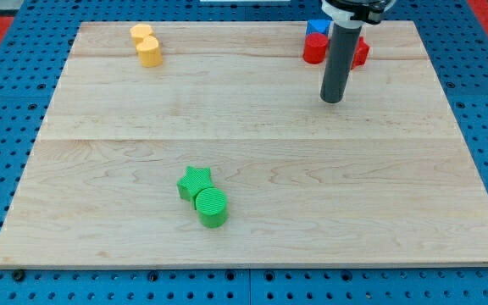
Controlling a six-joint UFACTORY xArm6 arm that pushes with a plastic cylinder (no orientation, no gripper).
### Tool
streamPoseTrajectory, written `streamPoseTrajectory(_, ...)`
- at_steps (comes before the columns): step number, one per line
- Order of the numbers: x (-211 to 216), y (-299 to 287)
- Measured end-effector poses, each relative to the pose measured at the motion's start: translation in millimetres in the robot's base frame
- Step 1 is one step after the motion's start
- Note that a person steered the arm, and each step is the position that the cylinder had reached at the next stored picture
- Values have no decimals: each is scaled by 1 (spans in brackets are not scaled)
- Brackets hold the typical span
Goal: Move the red star to the right side of the red circle
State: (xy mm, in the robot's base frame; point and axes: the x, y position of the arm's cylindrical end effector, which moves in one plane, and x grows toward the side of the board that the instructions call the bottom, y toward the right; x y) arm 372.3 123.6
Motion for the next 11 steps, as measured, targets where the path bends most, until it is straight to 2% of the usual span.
streamPoseTrajectory(3,3,7)
streamPoseTrajectory(5,-60,103)
streamPoseTrajectory(6,-101,105)
streamPoseTrajectory(8,-110,55)
streamPoseTrajectory(9,-121,101)
streamPoseTrajectory(11,-157,87)
